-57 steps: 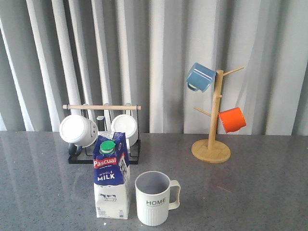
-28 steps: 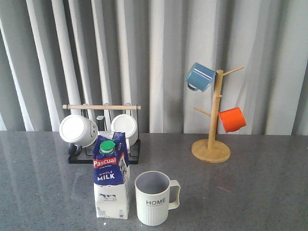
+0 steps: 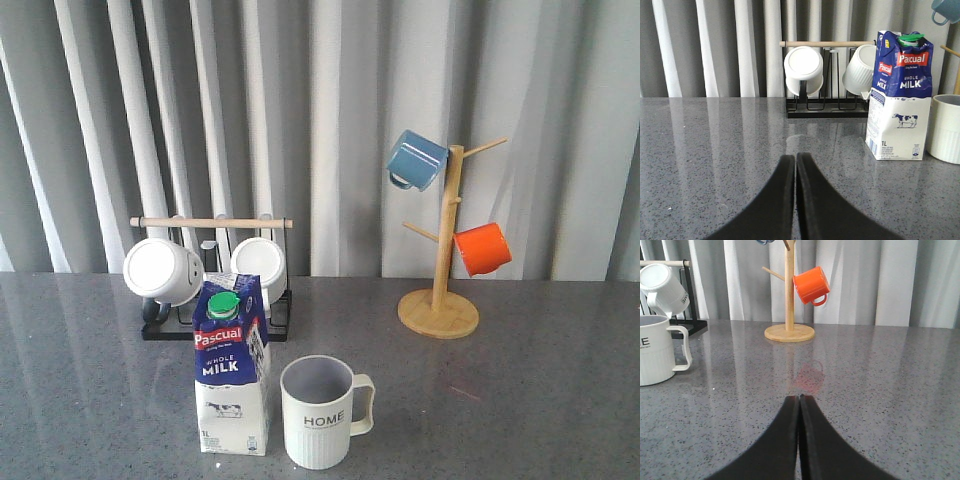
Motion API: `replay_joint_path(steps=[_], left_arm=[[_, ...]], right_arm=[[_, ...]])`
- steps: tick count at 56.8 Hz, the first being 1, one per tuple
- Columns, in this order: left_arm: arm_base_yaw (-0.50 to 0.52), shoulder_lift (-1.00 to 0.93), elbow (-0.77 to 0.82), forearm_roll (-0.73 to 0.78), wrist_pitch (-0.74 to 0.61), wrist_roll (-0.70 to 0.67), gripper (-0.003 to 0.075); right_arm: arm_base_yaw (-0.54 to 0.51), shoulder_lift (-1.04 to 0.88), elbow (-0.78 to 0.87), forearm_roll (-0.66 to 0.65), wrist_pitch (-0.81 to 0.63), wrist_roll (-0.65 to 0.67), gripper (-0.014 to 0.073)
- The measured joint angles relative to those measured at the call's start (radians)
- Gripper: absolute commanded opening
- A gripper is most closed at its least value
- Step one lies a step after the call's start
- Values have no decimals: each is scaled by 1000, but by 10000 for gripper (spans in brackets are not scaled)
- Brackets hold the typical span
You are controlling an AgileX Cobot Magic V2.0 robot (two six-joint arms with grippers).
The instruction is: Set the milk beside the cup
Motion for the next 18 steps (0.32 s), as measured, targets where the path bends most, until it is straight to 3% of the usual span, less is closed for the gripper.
replay_joint_path(steps=[18], left_arm=[[0,0,0,0,0,0,-6]], right_arm=[[0,0,0,0,6,2,-8]])
